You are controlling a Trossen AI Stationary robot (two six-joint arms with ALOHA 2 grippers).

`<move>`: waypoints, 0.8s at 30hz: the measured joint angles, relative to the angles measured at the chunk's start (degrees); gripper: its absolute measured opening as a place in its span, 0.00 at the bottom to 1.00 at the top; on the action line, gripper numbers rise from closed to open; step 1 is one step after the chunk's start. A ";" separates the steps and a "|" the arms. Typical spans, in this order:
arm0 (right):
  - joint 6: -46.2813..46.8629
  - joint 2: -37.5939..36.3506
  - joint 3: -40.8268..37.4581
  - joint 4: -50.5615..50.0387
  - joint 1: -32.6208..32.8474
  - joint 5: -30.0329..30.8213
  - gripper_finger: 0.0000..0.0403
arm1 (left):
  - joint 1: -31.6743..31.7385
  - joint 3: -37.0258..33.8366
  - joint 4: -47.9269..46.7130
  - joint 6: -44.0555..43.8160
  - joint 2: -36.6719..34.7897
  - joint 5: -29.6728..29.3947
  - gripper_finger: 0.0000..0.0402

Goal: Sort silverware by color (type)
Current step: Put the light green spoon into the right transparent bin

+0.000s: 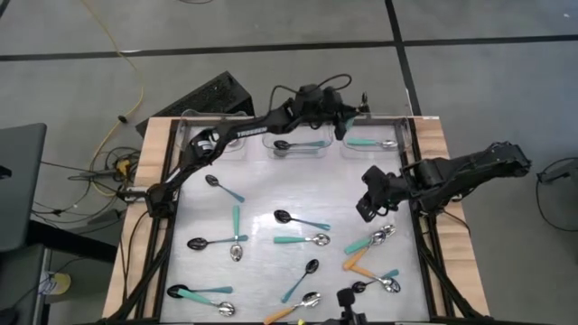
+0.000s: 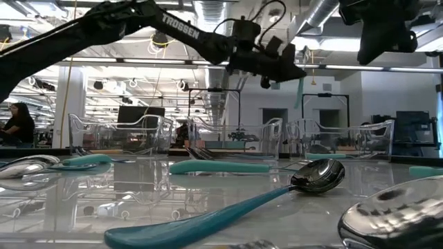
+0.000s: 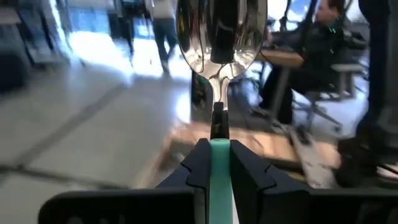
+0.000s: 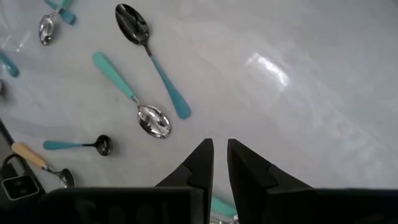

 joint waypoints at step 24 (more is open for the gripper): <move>1.00 0.04 0.00 2.56 -0.26 1.07 0.18 | -2.08 -0.13 -8.02 7.59 5.16 -1.58 0.09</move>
